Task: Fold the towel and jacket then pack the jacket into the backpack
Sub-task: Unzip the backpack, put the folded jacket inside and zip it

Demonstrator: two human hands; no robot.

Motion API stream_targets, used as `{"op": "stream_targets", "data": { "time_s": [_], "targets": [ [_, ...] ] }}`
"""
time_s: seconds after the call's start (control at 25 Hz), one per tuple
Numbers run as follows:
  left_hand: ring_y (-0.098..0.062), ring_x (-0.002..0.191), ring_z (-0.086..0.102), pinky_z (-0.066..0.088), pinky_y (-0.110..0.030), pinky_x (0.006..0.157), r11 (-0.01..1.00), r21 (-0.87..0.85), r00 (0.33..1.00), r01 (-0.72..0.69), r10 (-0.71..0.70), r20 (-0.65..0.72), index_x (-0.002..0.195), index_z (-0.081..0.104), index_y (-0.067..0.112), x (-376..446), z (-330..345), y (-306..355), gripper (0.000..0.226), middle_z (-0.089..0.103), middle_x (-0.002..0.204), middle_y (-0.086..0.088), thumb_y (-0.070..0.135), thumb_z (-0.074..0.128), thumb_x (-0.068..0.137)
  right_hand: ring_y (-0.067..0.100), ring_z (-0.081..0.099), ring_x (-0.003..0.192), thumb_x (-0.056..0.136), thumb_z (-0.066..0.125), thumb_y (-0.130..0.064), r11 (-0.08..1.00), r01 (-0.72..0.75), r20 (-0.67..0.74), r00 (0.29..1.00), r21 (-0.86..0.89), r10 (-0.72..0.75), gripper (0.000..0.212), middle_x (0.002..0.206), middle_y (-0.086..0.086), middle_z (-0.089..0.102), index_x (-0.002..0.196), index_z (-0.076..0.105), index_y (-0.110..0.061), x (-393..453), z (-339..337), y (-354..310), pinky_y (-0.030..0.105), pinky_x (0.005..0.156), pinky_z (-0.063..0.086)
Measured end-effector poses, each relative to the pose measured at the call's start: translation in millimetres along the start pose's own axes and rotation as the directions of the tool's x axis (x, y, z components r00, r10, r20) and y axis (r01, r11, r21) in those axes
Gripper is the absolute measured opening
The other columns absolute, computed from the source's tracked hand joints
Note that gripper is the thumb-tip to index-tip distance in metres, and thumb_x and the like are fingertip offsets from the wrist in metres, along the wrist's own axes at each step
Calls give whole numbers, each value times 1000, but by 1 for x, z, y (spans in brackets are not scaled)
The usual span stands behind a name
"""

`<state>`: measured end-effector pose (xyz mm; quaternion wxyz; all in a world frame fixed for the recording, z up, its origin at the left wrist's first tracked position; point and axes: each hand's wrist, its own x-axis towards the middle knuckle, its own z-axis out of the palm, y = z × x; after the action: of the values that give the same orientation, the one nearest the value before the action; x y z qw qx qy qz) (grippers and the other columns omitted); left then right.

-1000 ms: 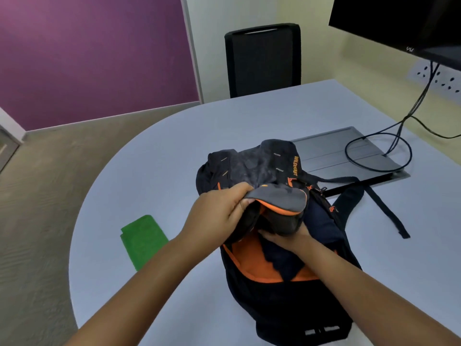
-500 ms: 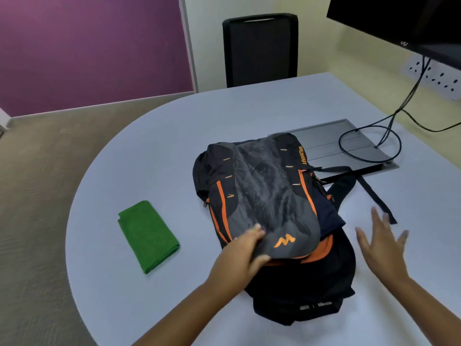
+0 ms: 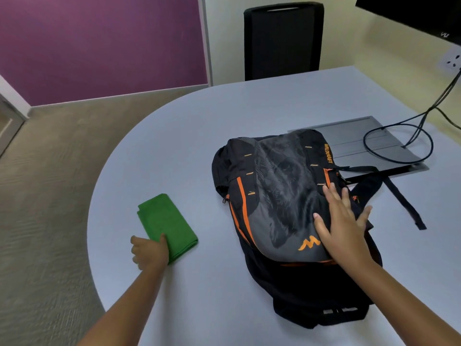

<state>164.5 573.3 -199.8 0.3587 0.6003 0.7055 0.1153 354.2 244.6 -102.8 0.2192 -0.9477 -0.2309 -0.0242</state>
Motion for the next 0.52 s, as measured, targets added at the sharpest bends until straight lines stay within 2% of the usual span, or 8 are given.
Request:
{"op": "stream_targets", "data": {
  "time_s": [0.08, 0.2, 0.28, 0.36, 0.44, 0.52],
  "targets": [
    [-49, 122, 38, 35, -56, 97, 997, -22, 997, 76, -76, 25, 133, 27, -3, 18, 1, 6, 71, 40, 134, -31, 25, 68, 83, 14, 0, 144, 91, 56, -21, 1000, -7, -16, 1000, -11, 6, 64, 157, -1, 18, 147, 25, -20, 3, -3, -5, 61, 109, -12],
    [-46, 119, 43, 39, -51, 99, 979, -56, 971, 194, -184, 151, 125, 34, -3, 45, 10, 3, 70, 47, 128, -29, 36, 69, 80, 11, -3, 143, 89, 58, -27, 999, -25, -15, 1000, 37, 25, 65, 157, 0, 17, 146, 26, -23, 6, -11, -6, 56, 109, -16],
    [-43, 109, 51, 42, -50, 97, 980, -10, 955, 200, -193, 225, 108, 47, 1, 55, 17, -4, 60, 56, 119, -25, 46, 69, 76, 9, -5, 143, 88, 58, -32, 997, -44, -19, 999, 62, 45, 66, 157, -1, 15, 146, 26, -25, 7, -14, -8, 56, 109, -17],
    [-40, 104, 55, 44, -48, 96, 990, -22, 951, 136, -124, 284, 96, 53, 4, 53, 18, -1, 46, 61, 114, -22, 43, 69, 78, 8, -6, 142, 88, 58, -39, 996, -50, -28, 998, 78, 52, 66, 158, -2, 14, 145, 27, -27, 6, -16, -12, 56, 110, -17],
    [-36, 106, 57, 46, -43, 95, 980, -193, 933, 53, 20, 360, 104, 58, 2, 32, 11, 13, 37, 62, 114, -18, 29, 68, 83, 6, -9, 142, 86, 49, -53, 998, -7, -36, 999, 66, 9, 66, 157, -5, 11, 144, 28, -29, 3, -18, -16, 51, 109, -20],
    [-30, 103, 59, 48, -38, 89, 916, -400, 873, 10, 188, 450, 109, 60, 5, 2, -4, 29, 29, 63, 112, -13, 19, 66, 85, 7, -11, 144, 81, 37, -62, 996, 69, -34, 997, 61, -67, 69, 157, -8, 8, 142, 32, -31, 1, -21, -23, 45, 109, -23]
  ]
}}
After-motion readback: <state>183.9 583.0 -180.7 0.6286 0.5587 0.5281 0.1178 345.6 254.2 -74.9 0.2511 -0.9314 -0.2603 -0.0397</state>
